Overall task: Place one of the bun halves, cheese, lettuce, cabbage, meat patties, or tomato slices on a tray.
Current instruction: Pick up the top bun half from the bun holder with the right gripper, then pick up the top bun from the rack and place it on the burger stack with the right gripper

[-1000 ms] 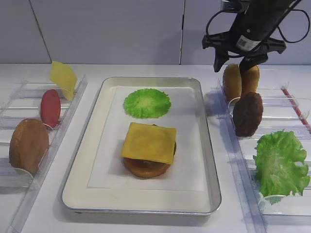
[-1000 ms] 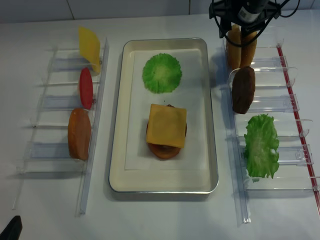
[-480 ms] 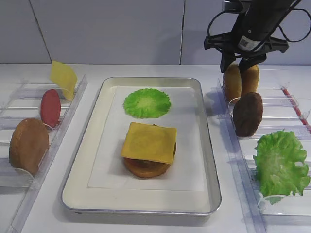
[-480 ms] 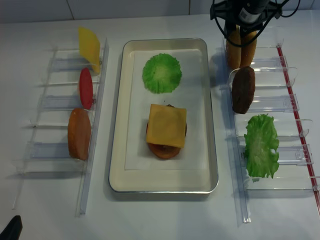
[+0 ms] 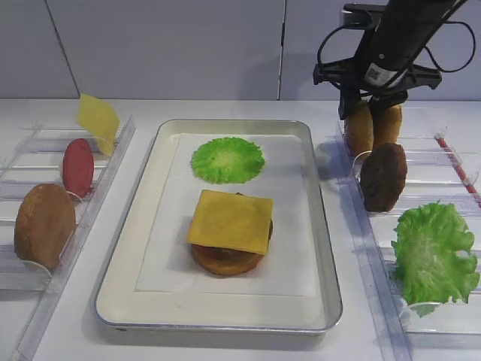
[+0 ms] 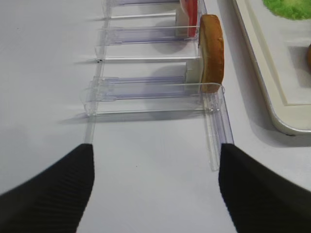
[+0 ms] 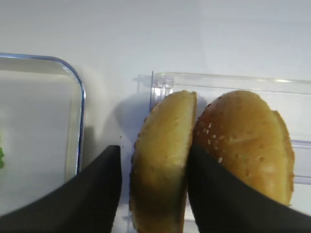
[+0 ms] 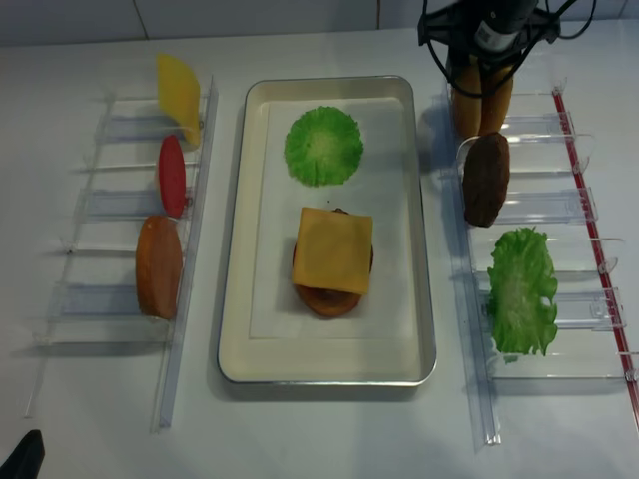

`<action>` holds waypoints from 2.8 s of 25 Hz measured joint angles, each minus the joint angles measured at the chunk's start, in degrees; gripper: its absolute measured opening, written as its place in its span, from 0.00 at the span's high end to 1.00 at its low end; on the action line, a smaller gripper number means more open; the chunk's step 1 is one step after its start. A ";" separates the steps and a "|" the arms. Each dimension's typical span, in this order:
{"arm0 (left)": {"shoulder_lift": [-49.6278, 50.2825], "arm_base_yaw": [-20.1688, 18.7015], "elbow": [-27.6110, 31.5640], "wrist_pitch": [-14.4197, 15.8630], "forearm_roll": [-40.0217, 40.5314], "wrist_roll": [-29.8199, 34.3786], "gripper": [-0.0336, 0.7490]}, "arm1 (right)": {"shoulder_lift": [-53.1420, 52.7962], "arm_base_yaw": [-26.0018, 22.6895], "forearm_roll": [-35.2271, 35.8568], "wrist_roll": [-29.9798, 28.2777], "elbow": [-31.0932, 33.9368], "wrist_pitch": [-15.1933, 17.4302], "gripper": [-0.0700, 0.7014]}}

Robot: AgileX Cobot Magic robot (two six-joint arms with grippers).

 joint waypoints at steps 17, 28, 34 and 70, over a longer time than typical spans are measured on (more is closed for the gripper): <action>0.00 0.00 0.00 0.00 0.00 0.00 0.28 | 0.58 0.28 -0.40 0.25 -2.60 2.40 0.55; 0.00 0.00 0.00 0.00 0.00 0.00 0.28 | 0.68 0.37 2.91 0.40 -6.04 5.16 0.55; 0.00 0.00 0.00 0.00 0.00 0.00 0.28 | 0.68 0.37 4.37 0.29 -6.13 5.64 0.56; 0.00 0.00 0.00 0.00 0.00 0.00 0.28 | -18.53 0.37 21.91 -8.15 2.57 13.07 0.57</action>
